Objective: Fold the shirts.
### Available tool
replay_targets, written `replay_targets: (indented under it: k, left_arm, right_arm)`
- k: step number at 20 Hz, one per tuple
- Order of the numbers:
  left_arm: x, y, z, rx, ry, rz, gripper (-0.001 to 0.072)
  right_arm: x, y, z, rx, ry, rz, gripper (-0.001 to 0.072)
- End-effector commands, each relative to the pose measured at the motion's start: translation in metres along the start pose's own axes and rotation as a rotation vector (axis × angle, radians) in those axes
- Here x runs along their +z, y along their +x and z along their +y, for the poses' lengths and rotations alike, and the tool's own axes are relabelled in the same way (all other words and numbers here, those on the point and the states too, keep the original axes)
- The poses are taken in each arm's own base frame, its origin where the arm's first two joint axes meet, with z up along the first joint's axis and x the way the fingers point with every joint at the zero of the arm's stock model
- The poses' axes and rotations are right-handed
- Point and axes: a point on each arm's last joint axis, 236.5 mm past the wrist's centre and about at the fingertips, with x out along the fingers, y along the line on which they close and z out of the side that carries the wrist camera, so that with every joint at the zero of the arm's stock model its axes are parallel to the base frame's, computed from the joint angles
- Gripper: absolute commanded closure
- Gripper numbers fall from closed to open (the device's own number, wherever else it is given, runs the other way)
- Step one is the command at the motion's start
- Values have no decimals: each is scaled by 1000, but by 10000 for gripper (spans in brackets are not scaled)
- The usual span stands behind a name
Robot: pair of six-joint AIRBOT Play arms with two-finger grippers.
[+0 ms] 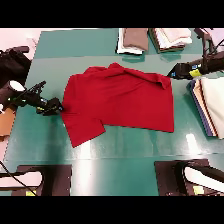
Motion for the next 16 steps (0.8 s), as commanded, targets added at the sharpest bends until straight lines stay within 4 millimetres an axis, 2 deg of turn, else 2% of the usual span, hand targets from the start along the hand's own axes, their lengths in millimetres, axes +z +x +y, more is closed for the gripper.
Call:
replay_targets:
  k: [1, 3, 4, 5, 6, 7, 8, 9, 12, 13, 14, 16]
  left_arm:
    - [-11, 18, -19, -14, 55, 27, 159]
    - [-17, 23, -31, -14, 94, 43, 180]
    - [-17, 23, -34, -14, 101, 45, 415]
    - [-14, 20, -35, -13, 106, 38, 608]
    - [-7, 12, -34, -3, 115, 9, 644]
    - [0, 0, -36, 5, 121, -35, 645]
    - [7, -14, -41, 8, 134, -93, 679]
    - [13, -29, -46, 17, 158, -150, 674]
    - [15, -62, -61, 13, 205, -246, 674]
    - [15, -67, -63, 12, 211, -261, 674]
    - [15, -70, -65, 10, 214, -268, 674]
    - [15, -70, -65, 10, 214, -268, 674]
  right_arm:
    - [-2, 4, 11, 15, -18, -12, 324]
    - [-4, 4, 12, 16, -18, -2, 324]
    - [-8, 3, 7, 14, -7, 15, 324]
    - [-14, 0, 2, 10, 8, 38, 324]
    - [-24, -2, -7, 5, 34, 68, 324]
    - [-37, -3, -18, -4, 68, 95, 324]
    - [-57, -4, -33, -26, 113, 128, 325]
    - [-78, -3, -50, -53, 160, 159, 324]
    - [-164, 3, -91, -95, 365, 293, 313]
    - [-191, 7, -97, -87, 441, 339, 202]
    - [-217, 14, -100, -68, 520, 382, 153]
    - [-258, 27, -98, -42, 618, 448, 159]
